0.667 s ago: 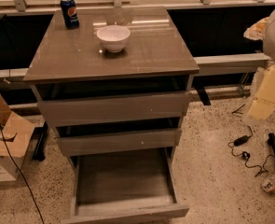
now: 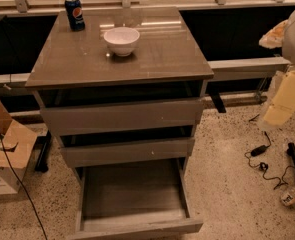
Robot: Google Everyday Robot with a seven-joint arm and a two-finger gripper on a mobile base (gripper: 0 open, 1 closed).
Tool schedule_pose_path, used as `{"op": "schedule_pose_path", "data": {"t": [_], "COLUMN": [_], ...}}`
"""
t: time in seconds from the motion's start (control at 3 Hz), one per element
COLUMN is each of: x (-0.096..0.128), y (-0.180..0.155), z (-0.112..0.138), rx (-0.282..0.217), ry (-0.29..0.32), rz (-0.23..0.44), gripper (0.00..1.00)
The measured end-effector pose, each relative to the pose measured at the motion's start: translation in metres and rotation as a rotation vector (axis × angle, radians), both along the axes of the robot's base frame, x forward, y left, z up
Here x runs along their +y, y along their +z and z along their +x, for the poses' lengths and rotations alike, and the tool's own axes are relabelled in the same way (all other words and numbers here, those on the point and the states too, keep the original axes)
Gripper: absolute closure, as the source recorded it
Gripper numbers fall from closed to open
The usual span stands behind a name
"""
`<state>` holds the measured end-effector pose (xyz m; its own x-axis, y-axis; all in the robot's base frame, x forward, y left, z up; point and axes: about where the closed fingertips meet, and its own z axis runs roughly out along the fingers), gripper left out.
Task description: Close bottom drawer
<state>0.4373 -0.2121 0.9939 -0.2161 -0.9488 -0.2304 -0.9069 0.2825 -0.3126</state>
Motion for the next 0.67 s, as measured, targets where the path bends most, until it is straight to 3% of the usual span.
{"op": "schedule_pose_path", "data": {"t": [0.33,0.67], "x": [0.008,0.013], "y": [-0.020,-0.061], "z": [-0.004,-0.007], "rx": [0.029,0.070], "ry": [0.033,0.069], "rz": [0.034,0.098], "gripper": [0.35,0.58]}}
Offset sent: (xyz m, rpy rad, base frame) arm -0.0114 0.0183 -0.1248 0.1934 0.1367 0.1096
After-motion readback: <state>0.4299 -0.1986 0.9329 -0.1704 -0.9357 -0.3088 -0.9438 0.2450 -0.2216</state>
